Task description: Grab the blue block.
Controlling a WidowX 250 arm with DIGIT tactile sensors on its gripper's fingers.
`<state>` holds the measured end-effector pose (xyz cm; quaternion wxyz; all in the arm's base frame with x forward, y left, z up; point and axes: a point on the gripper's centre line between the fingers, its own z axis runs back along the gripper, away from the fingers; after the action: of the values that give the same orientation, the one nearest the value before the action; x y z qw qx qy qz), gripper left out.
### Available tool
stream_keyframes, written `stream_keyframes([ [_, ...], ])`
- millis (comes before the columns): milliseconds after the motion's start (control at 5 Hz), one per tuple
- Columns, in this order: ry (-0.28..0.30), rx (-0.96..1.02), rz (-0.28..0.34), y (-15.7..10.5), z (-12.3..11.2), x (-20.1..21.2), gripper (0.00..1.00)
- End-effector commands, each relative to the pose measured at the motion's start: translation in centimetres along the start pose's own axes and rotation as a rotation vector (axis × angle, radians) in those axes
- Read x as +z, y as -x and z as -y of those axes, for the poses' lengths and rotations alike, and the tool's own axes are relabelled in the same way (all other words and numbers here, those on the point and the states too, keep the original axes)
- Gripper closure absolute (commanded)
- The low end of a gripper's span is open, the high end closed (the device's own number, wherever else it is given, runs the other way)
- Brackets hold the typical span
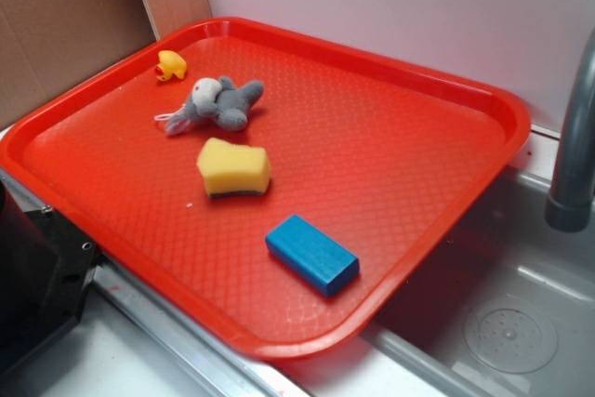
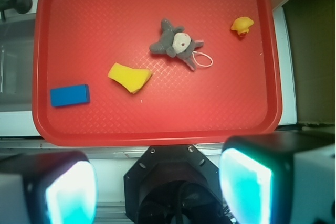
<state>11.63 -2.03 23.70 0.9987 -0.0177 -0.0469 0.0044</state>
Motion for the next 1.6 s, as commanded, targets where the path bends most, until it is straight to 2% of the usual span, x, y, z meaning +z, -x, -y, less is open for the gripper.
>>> stream_keyframes([
  [0, 0.000, 0.000, 0.000, 0.0, 0.0, 0.0, 0.00],
  [400, 0.009, -0.134, 0.010, -2.0, 0.3, -1.6, 0.00],
  [600, 0.011, -0.294, 0.072, -2.7, 1.2, -2.3, 0.00],
  [800, 0.050, -0.543, 0.144, -5.0, 2.8, -4.1, 0.00],
  [1000, 0.094, -0.790, 0.165, -6.4, 4.5, -5.8, 0.00],
  [1200, 0.201, -1.025, 0.194, -6.4, 5.8, -7.2, 0.00],
  [1400, 0.204, -1.279, 0.166, -5.4, 6.6, -8.1, 0.00],
])
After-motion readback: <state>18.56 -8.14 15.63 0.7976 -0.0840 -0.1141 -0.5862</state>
